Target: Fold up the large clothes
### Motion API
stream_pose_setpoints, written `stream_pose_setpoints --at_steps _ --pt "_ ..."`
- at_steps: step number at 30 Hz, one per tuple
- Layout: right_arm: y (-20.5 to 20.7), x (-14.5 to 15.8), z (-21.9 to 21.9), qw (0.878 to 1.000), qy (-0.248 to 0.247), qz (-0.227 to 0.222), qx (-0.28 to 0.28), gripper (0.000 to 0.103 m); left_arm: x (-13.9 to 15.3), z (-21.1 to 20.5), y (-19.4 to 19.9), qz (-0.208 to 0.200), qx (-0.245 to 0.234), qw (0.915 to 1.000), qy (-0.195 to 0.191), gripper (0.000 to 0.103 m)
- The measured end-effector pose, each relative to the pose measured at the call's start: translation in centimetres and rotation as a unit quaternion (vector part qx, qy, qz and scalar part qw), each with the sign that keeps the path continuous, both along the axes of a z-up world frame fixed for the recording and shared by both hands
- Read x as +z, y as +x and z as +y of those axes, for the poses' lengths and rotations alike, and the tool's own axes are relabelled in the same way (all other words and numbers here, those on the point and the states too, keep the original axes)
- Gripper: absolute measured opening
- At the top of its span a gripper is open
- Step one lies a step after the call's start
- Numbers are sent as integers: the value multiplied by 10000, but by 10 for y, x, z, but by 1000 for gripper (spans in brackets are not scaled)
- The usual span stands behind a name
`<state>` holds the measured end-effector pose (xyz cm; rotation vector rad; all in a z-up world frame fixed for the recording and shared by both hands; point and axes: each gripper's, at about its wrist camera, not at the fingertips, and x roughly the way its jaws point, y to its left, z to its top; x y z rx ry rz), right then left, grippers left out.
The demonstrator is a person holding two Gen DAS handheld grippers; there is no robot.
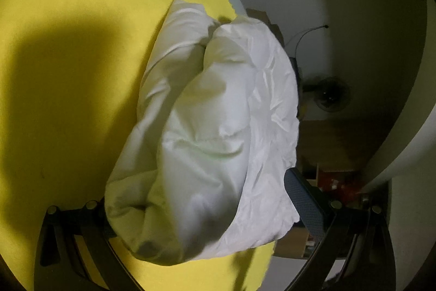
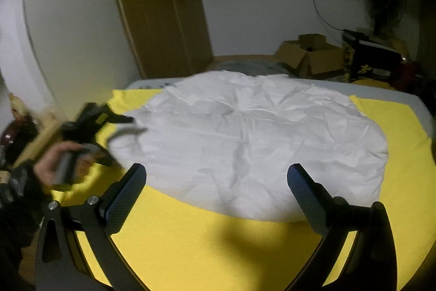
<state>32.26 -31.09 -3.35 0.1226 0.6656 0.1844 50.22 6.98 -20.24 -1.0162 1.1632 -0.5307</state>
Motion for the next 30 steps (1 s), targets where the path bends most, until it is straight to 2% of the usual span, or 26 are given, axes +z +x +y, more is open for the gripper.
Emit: stream_pose_setpoints --at_steps 4,7,10,15,19,21,22,23,25,27,28,30 --pt "31 -15 0 9996 60 255 -62 103 0 -13 7 -69 -181 9994 288 101" --pt "65 -22 2 9993 167 313 -137 101 -6 -12 10 54 6 10000 16 101" --pt "107 -29 6 9983 78 457 -365 92 -8 -11 13 168 51 9997 -139 101" --pt "174 -33 12 9956 22 576 -741 91 -9 -5 9 161 195 9991 -327 96" --pt "219 -29 5 9926 64 585 -1061 91 -3 2 4 227 367 9988 -234 98" --pt "239 -30 -1 9908 137 588 -1210 71 3 -4 5 108 216 9997 42 98" --pt "250 -33 -5 9892 204 667 -1293 42 6 -5 3 57 166 9997 156 99" --pt "264 -39 -8 9867 304 885 -1326 25 6 -10 5 7 104 9995 297 101" --pt "289 -59 -9 9825 316 1324 -1274 23 1 -12 6 -10 92 9990 446 102" --pt "311 -97 -4 9724 45 2138 -939 23 -1 -9 3 -172 191 9991 329 103" --pt "312 -110 2 9706 -233 2283 -732 23 -1 -8 3 -198 189 9991 318 103" --pt "299 -101 10 9724 -667 2130 -684 23 -3 -5 1 -230 183 9993 229 103"
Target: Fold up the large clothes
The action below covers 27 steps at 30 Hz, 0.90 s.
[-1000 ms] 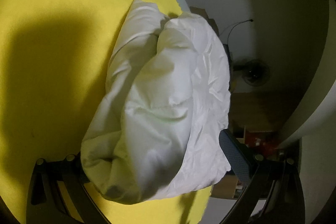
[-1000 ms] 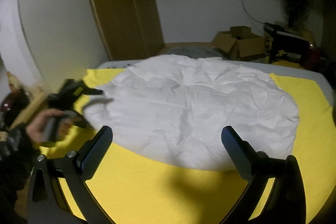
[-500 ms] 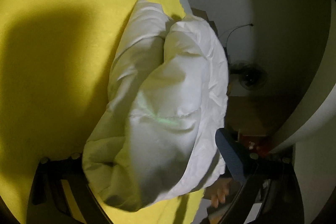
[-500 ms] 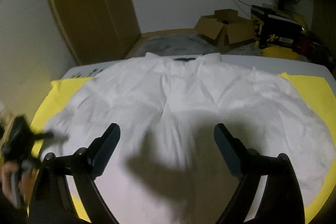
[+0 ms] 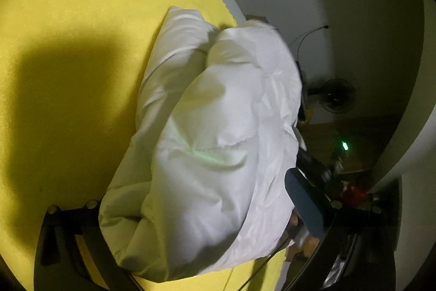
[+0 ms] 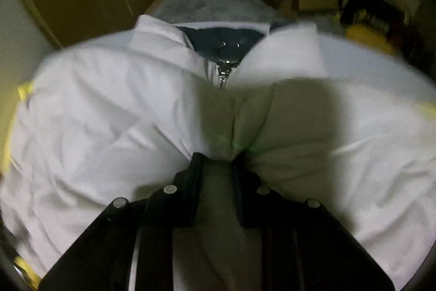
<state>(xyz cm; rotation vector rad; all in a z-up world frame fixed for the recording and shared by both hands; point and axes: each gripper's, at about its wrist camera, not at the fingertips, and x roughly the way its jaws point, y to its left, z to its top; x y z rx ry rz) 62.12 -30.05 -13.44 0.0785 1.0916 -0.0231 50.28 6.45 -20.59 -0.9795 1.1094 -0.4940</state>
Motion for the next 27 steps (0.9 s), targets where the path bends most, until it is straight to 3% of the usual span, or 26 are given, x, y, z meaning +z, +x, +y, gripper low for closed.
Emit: stream_pose_setpoints --at_steps 3,6,10,13,14,16,18,20,22,23,25,27 --pt "-66 27 -1 9974 392 -559 -243 23 -1 3 -1 -15 -29 10000 -56 103" --pt "-132 22 8 9945 702 -707 -335 23 -1 2 0 -12 33 10000 -24 103" --pt "-136 -20 35 9943 -161 -1056 51 23 -1 -3 2 26 152 9999 -50 103" --pt "-143 -5 26 9966 143 -807 -107 23 -1 1 -4 100 238 9996 -76 103" --pt "-163 9 22 9943 379 -974 -208 23 1 3 -7 86 285 9995 -65 103" --pt "-198 25 31 9910 163 -1323 -96 23 2 2 -10 -14 254 9997 -6 103" --pt "-204 -2 39 9974 275 -629 214 24 1 -1 -4 -40 243 9997 -8 102" --pt "-204 -19 45 9949 -80 -833 565 24 -1 0 3 71 301 9995 -101 102" --pt "-206 -12 36 9957 224 -743 504 25 -4 5 7 233 442 9978 -428 102" --pt "-213 -4 25 9947 657 -715 332 25 -4 9 8 264 482 9965 -626 102" --pt "-231 14 10 9886 1186 -899 213 27 -1 12 13 234 360 9967 -689 102" --pt "-250 29 8 9881 951 -1173 304 31 5 6 18 174 168 9986 -463 101"
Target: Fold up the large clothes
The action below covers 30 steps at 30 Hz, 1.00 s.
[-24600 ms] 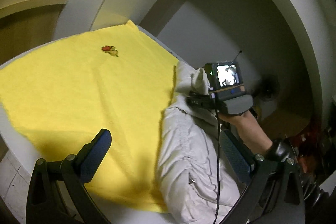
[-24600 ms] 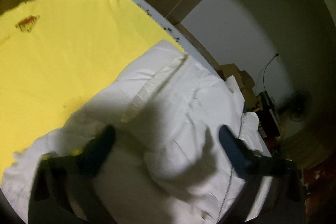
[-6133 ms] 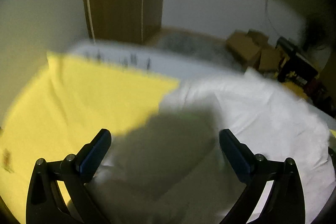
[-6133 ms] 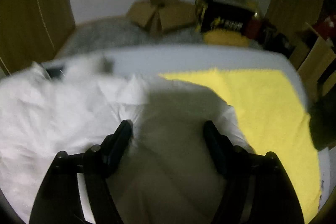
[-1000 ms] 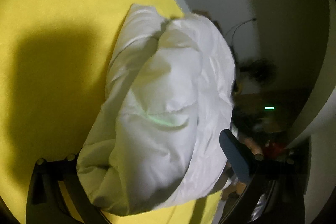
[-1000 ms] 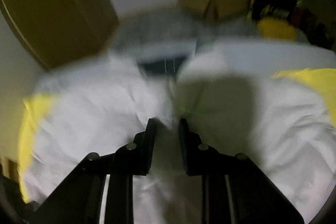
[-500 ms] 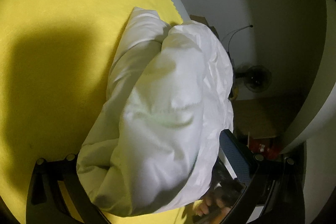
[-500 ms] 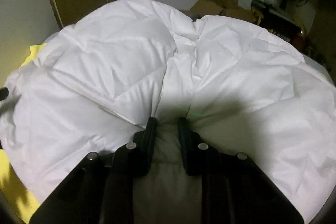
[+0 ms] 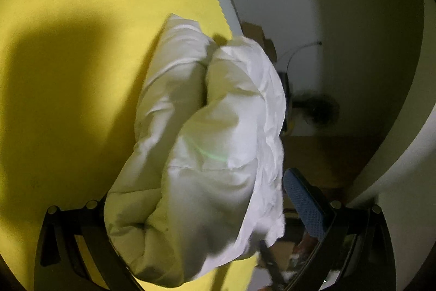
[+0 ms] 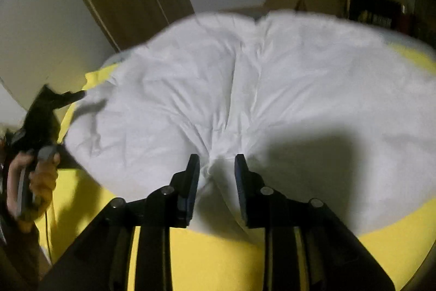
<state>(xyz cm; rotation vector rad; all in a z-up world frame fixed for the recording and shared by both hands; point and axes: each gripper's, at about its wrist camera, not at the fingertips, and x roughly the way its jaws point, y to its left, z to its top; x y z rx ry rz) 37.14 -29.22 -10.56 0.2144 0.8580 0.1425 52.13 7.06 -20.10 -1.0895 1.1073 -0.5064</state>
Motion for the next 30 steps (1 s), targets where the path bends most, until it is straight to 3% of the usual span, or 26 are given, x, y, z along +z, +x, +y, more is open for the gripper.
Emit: stream_pose_setpoints --at_steps 2,3,5,6,9,13,17,19,23,25,26,27,30 --pt "-13 9 0 9996 -228 -131 80 40 5 -5 0 -12 -131 9993 341 100" --pt "-12 11 -2 9996 -248 -113 99 40 7 -8 0 -35 -182 9986 486 94" --pt "-12 6 -7 9998 -212 -9 69 40 11 -7 -1 -30 -212 9976 657 64" --pt "-9 4 -7 9998 -206 34 34 40 10 -1 -2 52 -164 9969 768 38" --pt "3 -6 -16 9995 -214 177 -167 41 3 4 -6 55 -225 9980 592 25" --pt "7 -14 -28 9989 -48 311 -360 41 13 -2 -11 -281 -314 9940 1007 20" --pt "16 -10 -35 9982 24 265 -536 45 36 -15 -17 -712 -455 9819 1697 18" --pt "30 -3 -35 9977 109 273 -614 46 43 -18 -20 -842 -487 9783 1827 18" --pt "70 17 -22 9967 252 -176 -749 46 55 -21 -27 -1050 -523 9714 2063 18" --pt "91 0 -8 9973 342 76 -653 46 61 -23 -29 -1143 -512 9688 2139 18" --pt "106 -25 1 9958 535 571 -478 45 65 -25 -27 -1220 -496 9670 2182 18" --pt "113 -41 7 9947 491 794 -428 45 68 -29 -25 -1304 -494 9643 2251 18" --pt "112 -43 20 9981 -18 544 -295 46 86 -45 -29 -1592 -523 9498 2644 18"
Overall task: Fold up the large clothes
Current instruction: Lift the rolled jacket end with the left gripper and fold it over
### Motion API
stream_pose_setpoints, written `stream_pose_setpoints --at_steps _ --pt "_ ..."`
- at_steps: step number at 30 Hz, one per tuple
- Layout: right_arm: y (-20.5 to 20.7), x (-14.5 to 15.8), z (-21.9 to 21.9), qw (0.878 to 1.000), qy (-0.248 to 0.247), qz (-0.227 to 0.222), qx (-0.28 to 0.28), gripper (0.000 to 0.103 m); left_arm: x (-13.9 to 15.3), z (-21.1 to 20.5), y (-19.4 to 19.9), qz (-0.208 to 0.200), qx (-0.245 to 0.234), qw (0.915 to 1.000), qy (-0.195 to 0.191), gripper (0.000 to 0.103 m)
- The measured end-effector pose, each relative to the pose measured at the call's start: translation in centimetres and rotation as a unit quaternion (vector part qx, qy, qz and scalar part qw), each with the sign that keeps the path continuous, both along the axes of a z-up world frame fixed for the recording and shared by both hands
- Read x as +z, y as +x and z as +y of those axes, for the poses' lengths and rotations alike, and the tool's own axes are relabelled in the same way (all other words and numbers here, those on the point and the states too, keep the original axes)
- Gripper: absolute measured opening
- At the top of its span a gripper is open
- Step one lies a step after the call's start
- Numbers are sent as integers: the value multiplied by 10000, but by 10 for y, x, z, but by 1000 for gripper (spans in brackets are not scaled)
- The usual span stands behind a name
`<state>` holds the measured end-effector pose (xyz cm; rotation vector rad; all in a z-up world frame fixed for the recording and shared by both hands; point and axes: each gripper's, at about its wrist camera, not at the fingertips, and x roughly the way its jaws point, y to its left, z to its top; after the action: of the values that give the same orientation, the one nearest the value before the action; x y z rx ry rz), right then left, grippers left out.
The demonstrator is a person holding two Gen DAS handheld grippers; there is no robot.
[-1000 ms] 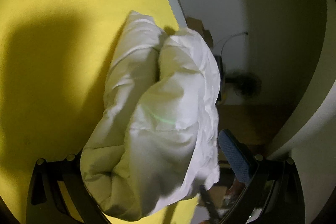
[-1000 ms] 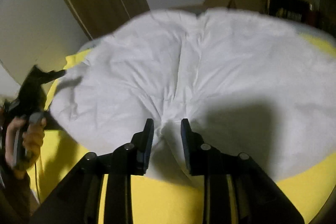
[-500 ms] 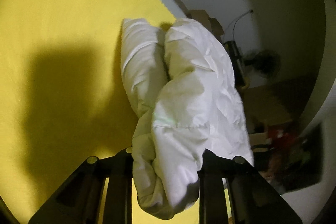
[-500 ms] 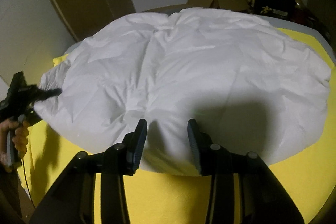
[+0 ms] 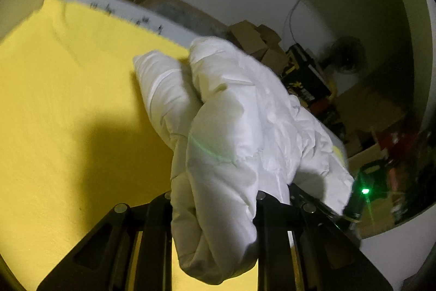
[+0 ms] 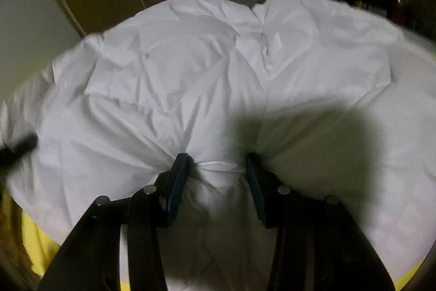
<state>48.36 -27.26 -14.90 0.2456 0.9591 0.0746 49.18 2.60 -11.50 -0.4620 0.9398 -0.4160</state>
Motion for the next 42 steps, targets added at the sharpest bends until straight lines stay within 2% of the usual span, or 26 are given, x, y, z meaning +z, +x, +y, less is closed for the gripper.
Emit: stream_pose_setpoints --at_steps 2,3,4,7,10,12,14,16,18,21,24,26,28,32,35,38,42 --pt "-8 11 -11 9993 368 -25 66 46 15 -9 -8 -235 -51 9996 140 18" --pt "-18 20 -28 9971 738 -167 -23 46 22 -14 -12 -343 -88 9992 174 18" --pt "-29 30 -44 9955 859 -333 -203 46 27 -17 -14 -412 -117 9989 187 18" --pt "-65 56 -98 9911 790 -762 -759 46 45 -27 -23 -579 -146 9981 150 18" --pt "-91 64 -154 9863 816 -852 -1152 46 64 -47 -29 -770 -176 9966 227 18" --pt "-98 61 -184 9839 891 -835 -1306 47 74 -61 -32 -873 -181 9956 292 18" --pt "-91 45 -201 9807 1303 -775 -1238 48 83 -75 -37 -976 -214 9944 330 18" --pt "-81 20 -198 9798 1657 -583 -956 48 87 -85 -42 -1070 -231 9929 471 18" --pt "-68 -7 -197 9799 1736 -415 -890 46 93 -91 -49 -1131 -263 9917 556 18" --pt "-62 -20 -192 9793 1785 -472 -828 46 101 -105 -61 -1167 -345 9904 651 18" --pt "-69 -18 -200 9756 2006 -520 -725 50 109 -122 -68 -1227 -409 9891 705 19" --pt "-88 -10 -215 9652 2415 -634 -774 53 113 -135 -70 -1276 -425 9884 703 19" --pt "-109 1 -228 9578 2622 -797 -867 56 115 -151 -69 -1304 -431 9881 687 19" --pt "-158 30 -252 9575 2424 -1201 -1001 61 117 -191 -69 -1322 -347 9884 660 19" --pt "-189 38 -278 9532 2379 -1420 -1213 64 117 -226 -73 -1318 -178 9888 679 20" --pt "-206 30 -301 9485 2325 -1542 -1499 66 112 -273 -80 -1454 -173 9841 1003 20" --pt "-224 0 -336 9323 2723 -1530 -1826 66 89 -339 -91 -1528 -494 9778 1345 20"
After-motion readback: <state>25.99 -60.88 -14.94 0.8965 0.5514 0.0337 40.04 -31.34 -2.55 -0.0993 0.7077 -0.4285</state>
